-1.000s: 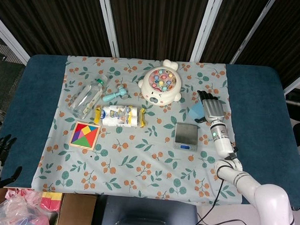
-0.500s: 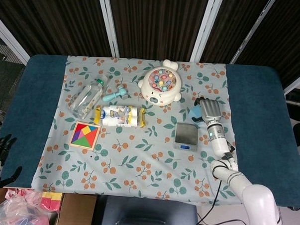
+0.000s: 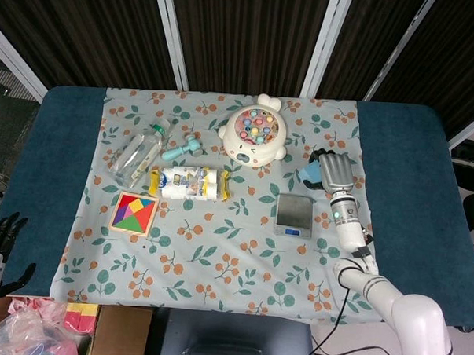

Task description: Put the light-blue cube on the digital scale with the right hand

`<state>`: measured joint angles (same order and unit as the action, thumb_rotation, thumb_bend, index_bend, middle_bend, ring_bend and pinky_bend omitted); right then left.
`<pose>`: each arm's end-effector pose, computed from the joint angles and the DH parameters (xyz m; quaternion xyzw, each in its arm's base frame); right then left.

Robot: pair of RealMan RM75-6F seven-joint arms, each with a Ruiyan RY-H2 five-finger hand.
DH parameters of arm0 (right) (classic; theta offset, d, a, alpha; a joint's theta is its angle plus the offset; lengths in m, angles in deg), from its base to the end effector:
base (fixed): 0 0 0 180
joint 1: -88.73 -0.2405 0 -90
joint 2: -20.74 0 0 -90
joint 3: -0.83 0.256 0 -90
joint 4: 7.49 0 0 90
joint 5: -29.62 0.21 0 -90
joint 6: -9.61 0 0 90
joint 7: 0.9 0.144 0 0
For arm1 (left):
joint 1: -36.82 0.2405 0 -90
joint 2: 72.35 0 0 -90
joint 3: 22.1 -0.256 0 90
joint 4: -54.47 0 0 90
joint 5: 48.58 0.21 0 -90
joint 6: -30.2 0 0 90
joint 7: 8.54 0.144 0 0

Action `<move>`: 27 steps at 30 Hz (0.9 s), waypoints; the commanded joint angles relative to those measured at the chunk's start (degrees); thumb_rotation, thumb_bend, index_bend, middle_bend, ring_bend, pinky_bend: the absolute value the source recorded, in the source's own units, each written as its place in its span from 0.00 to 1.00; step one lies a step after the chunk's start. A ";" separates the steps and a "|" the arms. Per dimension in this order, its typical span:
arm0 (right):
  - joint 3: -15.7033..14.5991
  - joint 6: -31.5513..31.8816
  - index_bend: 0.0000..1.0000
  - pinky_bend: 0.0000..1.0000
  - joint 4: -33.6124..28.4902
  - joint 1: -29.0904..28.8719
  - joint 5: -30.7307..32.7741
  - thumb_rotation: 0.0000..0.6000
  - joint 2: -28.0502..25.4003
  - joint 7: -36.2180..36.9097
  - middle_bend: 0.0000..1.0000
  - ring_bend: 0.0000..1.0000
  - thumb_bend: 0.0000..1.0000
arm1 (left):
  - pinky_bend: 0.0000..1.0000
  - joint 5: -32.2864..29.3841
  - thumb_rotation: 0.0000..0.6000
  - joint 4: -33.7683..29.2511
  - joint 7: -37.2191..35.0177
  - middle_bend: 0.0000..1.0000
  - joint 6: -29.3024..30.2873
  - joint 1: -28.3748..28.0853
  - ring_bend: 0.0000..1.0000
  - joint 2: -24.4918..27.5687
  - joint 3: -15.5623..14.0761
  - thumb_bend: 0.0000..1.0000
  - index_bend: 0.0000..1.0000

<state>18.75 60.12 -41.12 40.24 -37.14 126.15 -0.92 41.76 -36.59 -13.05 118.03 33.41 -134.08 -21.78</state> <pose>-0.2204 -0.4562 0.0099 0.6329 -0.3636 0.3755 0.5711 -0.3136 0.1640 0.1705 -0.6076 -0.3828 -0.3999 0.5695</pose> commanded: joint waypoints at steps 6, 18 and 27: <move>-0.07 5.81 0.80 0.86 -19.31 5.24 -0.57 1.00 -9.52 -3.69 0.65 0.74 0.34 | 0.33 0.18 1.00 -0.03 0.31 0.00 -0.13 -0.09 0.00 -0.11 -0.12 0.33 0.05; -3.21 2.28 0.80 0.86 -31.99 7.20 0.44 1.00 -14.84 -7.75 0.65 0.74 0.34 | 0.33 0.07 1.00 -0.26 0.51 0.00 -0.20 -0.07 0.00 -0.01 -0.18 0.33 0.05; -4.33 1.64 0.80 0.86 -33.30 6.99 -0.93 1.00 -14.82 -6.63 0.65 0.74 0.34 | 0.33 0.02 1.00 -0.16 0.13 0.00 -0.16 -0.04 0.00 0.09 -0.18 0.33 0.05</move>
<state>14.48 61.82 -74.28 47.25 -37.95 111.37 -7.69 41.78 -36.75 -12.93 117.87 33.37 -133.99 -21.96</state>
